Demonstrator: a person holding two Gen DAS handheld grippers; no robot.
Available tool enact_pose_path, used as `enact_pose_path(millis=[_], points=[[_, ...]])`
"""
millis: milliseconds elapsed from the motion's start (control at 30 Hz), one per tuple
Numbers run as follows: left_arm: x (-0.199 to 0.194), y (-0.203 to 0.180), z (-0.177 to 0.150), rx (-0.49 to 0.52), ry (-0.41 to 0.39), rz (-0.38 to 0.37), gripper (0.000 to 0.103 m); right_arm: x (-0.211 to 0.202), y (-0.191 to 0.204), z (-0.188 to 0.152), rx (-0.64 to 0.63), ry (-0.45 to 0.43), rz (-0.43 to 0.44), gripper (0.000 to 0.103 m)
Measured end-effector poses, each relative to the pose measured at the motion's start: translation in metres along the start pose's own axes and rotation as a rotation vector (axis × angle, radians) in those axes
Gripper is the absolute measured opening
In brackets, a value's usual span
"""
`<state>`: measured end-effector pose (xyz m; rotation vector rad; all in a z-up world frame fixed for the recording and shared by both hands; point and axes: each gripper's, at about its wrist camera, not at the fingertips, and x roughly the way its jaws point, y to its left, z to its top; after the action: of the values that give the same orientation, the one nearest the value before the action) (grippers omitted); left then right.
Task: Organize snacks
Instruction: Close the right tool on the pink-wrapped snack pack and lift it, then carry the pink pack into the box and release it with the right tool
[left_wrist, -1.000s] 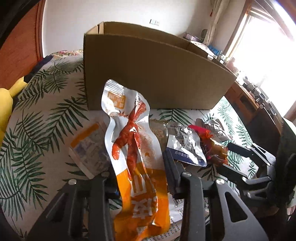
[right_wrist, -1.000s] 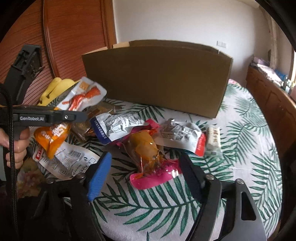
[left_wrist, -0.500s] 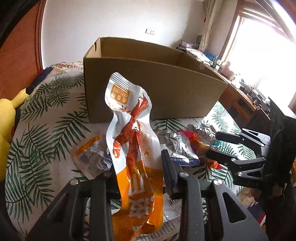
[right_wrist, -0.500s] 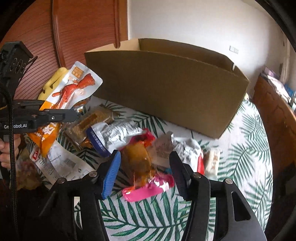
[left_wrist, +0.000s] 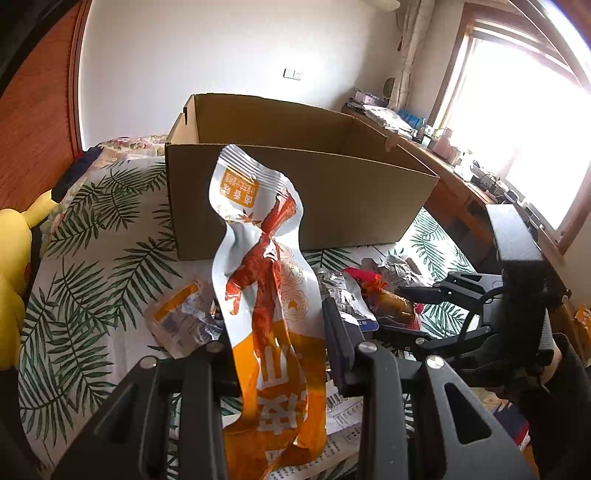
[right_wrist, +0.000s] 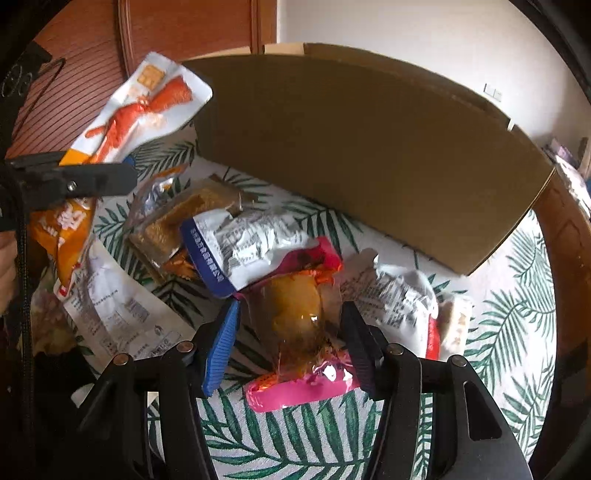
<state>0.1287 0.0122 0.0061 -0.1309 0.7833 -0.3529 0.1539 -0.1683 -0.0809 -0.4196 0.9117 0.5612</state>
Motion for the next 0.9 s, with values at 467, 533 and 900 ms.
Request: enact_pose_path(millis=[467,533,900], points=[[0.000,-0.005,-0.003,0.005,-0.010,-0.004,0.031,-0.033,-0.011,-0.025,0.097,-0.092,-0.007,0.039],[-0.001,-0.007,-0.003,0.006,-0.013,-0.006,0.031,-0.039,-0.013,-0.027,0.101,-0.099,-0.012,0.039],[-0.012,-0.014,0.002,0.025,-0.039,-0.014,0.031,-0.065,-0.022,-0.045,0.121,-0.108,-0.047,0.039]])
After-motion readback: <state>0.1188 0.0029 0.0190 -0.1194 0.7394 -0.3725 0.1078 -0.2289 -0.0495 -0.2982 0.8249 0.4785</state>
